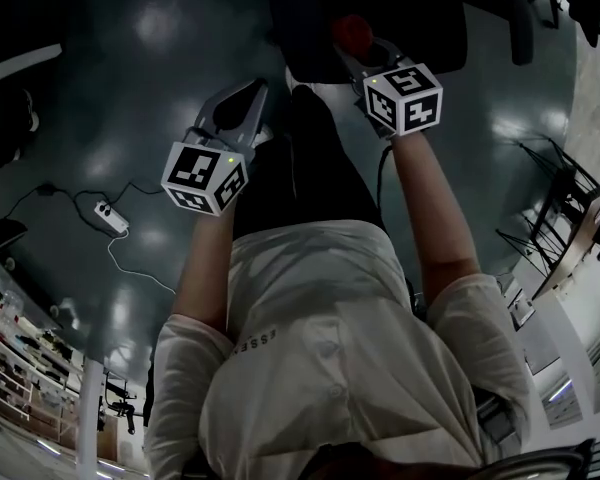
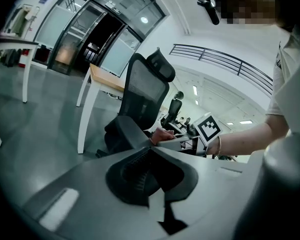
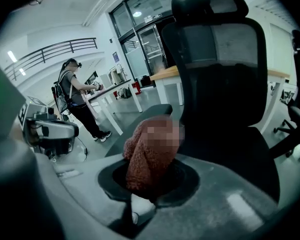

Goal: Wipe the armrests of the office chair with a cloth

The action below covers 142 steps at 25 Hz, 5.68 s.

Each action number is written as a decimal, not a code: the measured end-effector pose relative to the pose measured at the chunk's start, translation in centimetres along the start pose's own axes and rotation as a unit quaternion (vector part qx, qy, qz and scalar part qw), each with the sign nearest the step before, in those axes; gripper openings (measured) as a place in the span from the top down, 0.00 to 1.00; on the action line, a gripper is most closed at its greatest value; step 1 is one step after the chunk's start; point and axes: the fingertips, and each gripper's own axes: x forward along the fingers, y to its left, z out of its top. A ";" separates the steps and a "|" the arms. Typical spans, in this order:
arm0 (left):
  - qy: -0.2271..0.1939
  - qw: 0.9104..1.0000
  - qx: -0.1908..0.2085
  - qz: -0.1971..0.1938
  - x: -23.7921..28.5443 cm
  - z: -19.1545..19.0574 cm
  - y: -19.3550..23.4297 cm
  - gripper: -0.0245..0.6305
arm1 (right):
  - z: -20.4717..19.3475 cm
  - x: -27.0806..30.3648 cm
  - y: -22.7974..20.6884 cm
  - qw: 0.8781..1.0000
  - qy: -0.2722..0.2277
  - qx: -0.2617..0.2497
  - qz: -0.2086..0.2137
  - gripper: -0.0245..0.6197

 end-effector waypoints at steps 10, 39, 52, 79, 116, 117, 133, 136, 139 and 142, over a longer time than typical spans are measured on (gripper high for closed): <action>0.010 0.999 0.020 -0.025 -2.5 -2.5 -1.1 0.94 | -5.8 -2.6 2.5 0.997 0.010 0.034 -0.063 0.89; -0.045 0.998 -0.017 0.031 -10.3 -2.8 1.6 0.94 | -0.5 2.1 15.6 0.999 -0.021 -0.050 0.008 0.89; -0.086 0.990 -0.062 0.090 -6.0 5.3 9.5 0.94 | 12.2 10.4 8.1 0.992 -0.013 -0.125 0.002 0.88; -0.068 0.993 -0.050 0.078 -4.7 4.1 8.6 0.94 | 8.8 8.2 6.8 0.979 0.017 -0.200 -0.034 0.88; -0.079 0.995 0.027 0.058 -9.4 -1.0 -4.5 0.94 | -4.5 -8.2 8.8 0.993 -0.019 -0.095 -0.071 0.88; -0.079 0.994 0.037 0.059 -9.0 -1.3 -5.6 0.94 | -4.8 -9.1 8.3 0.993 -0.028 -0.092 -0.067 0.88; -0.181 0.972 0.088 0.123 -5.4 -6.3 -29.2 0.94 | -13.0 -33.1 -2.2 0.978 -0.145 -0.143 -0.032 0.88; -0.181 0.970 0.104 0.121 -5.1 -6.5 -33.9 0.94 | -13.3 -38.4 -3.3 0.973 -0.174 -0.149 -0.038 0.88; -0.173 0.970 0.124 0.116 -5.2 -6.5 -37.3 0.94 | -13.8 -41.7 -3.6 0.969 -0.191 -0.148 -0.045 0.88; -0.185 0.967 0.133 0.112 -6.3 -5.9 -39.5 0.94 | -14.5 -43.4 -2.8 0.967 -0.202 -0.145 -0.046 0.88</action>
